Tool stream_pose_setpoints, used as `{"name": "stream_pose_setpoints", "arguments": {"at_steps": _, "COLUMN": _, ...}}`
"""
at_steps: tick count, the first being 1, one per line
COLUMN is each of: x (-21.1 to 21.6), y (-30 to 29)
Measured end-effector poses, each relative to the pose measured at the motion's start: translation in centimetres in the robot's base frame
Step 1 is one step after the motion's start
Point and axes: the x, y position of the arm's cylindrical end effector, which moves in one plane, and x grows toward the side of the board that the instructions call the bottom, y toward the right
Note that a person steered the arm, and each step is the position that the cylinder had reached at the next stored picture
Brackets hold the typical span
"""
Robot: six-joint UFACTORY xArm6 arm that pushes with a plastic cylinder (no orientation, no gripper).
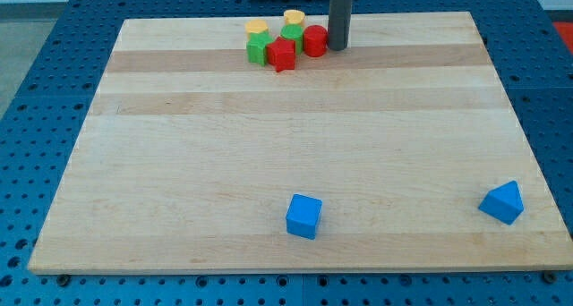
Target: Point at the blue cube
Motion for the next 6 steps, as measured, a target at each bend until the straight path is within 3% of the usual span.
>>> {"name": "stream_pose_setpoints", "arguments": {"at_steps": 2, "x": 7.3, "y": 1.3}}
{"name": "stream_pose_setpoints", "arguments": {"at_steps": 5, "x": 24.6, "y": -10.0}}
{"name": "stream_pose_setpoints", "arguments": {"at_steps": 6, "x": 28.3, "y": -11.2}}
